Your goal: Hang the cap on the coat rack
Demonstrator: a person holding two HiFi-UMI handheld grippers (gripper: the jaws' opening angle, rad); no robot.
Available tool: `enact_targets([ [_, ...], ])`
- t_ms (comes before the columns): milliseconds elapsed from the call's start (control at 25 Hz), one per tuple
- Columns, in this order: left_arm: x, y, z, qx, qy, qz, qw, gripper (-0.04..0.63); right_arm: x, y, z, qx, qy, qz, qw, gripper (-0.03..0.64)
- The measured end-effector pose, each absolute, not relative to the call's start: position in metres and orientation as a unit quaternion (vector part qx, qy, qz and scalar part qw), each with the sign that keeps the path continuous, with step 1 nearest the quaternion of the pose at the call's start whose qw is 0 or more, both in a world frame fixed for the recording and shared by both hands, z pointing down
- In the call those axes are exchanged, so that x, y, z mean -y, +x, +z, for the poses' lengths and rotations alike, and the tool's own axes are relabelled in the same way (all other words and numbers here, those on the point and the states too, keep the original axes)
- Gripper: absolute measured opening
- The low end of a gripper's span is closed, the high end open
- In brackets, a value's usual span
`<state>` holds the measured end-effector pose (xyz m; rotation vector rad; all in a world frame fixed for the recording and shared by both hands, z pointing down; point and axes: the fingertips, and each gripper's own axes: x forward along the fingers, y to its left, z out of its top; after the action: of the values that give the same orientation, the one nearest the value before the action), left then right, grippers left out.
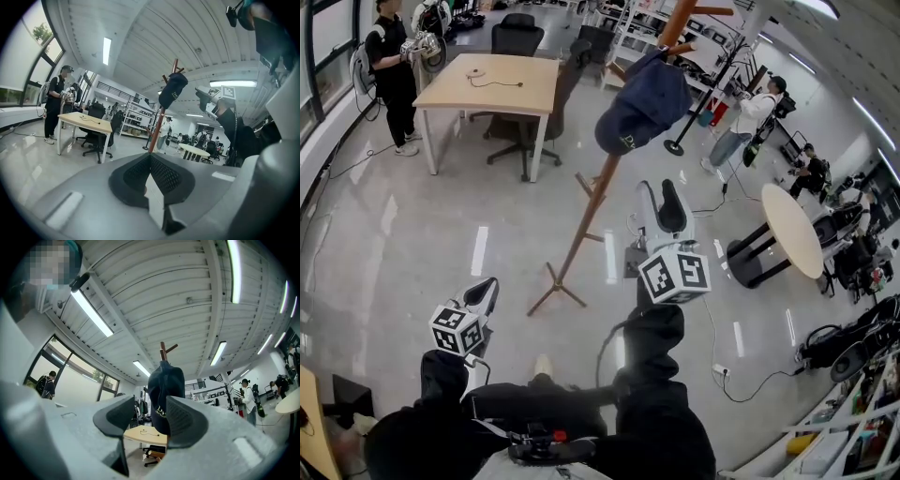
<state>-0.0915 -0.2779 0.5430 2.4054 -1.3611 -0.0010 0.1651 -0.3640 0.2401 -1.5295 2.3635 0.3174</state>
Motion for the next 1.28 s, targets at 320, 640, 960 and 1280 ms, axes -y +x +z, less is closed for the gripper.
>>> enact_targets([
  [320,0.253,-0.097,0.543,0.474,0.860,0.002,0.189,0.003,0.331,0.160,0.264,-0.822,-0.545,0.091,0.140,0.193],
  [640,0.229,-0.096,0.539,0.457,0.871,0.006,0.180,0.003,0.298,0.160,0.298,-0.814,-0.564,0.068,0.121,0.176],
  [960,0.208,-0.098,0.528,0.443,0.880,0.002,0.169,0.003,0.263,0.148,0.325,-0.815,-0.569,0.045,0.103,0.158],
  [1280,0.191,-0.098,0.520,0.430,0.888,-0.001,0.161,0.003,0.234,0.144,0.351,-0.807,-0.583,0.032,0.085,0.140],
])
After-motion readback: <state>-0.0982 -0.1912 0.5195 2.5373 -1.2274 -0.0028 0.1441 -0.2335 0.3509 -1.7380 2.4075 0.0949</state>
